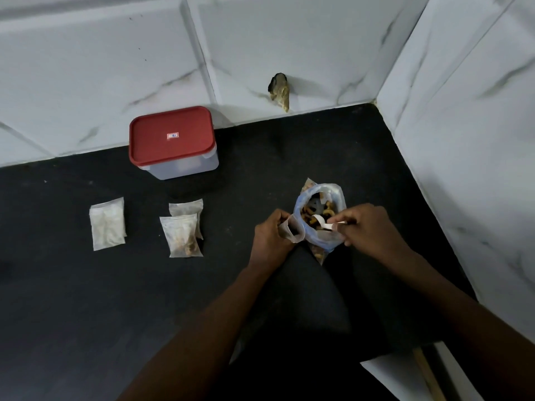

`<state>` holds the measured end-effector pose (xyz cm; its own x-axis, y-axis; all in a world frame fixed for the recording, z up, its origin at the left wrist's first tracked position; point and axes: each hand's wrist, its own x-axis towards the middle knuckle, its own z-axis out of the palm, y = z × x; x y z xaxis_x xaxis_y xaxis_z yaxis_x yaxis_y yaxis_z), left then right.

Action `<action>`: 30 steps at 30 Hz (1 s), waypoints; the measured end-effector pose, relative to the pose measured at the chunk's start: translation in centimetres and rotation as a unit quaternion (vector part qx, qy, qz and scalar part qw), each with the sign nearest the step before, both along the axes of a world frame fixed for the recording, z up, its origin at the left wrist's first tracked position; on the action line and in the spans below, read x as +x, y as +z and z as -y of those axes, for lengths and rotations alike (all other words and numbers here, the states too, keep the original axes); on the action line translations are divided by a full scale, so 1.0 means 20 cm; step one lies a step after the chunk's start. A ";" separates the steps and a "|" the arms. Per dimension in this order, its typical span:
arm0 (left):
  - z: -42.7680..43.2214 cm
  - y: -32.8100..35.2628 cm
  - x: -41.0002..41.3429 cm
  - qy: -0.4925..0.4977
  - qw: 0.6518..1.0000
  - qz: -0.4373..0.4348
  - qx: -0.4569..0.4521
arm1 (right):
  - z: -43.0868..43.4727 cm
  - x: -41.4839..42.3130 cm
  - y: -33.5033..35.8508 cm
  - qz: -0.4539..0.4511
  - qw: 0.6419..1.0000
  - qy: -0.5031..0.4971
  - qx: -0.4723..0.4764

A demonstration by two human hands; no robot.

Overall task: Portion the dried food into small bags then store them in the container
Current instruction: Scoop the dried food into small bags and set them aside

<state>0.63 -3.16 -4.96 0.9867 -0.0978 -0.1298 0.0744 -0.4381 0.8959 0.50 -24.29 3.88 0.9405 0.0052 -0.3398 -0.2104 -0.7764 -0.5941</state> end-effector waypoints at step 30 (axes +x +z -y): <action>-0.07 0.06 0.01 -0.045 0.999 -0.002 -0.016 | 0.09 0.00 -0.06 -0.140 0.869 -0.293 0.373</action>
